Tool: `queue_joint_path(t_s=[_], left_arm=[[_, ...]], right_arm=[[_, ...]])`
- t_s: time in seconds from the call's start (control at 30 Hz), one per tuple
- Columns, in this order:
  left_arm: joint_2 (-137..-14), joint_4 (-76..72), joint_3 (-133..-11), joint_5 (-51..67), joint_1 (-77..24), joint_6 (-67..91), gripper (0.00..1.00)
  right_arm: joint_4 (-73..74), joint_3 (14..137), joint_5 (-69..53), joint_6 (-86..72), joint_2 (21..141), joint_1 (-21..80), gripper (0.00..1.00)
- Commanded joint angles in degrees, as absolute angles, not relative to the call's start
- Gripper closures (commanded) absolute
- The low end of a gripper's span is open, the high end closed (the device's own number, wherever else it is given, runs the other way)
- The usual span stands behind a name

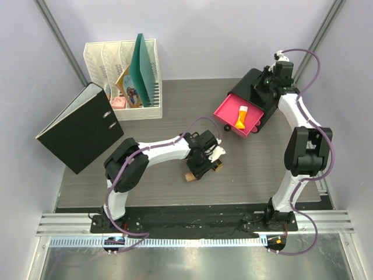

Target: Organize the makeup

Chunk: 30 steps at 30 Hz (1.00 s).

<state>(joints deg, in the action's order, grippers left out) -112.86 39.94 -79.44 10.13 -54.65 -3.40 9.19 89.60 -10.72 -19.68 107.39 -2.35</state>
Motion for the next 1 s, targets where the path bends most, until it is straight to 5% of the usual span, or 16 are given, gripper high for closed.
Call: queue_joint_path(t_s=[0.0, 0.57, 0.97], left_arm=[[-109.5, 43.7, -85.0, 10.6, -54.8, -2.7, 1.00], [-116.4, 36.3, -118.4, 9.9, -50.5, 10.4, 1.00], [-125.1, 16.6, -125.7, 13.4, -45.2, 27.0, 1.00]], right_arm=[[29.9, 84.5, -9.0, -17.2, 114.0, -1.8, 0.99], [30.0, 84.5, -9.5, -17.4, 114.3, -1.8, 0.99], [30.0, 84.2, -9.8, -17.4, 114.4, -1.8, 0.99]])
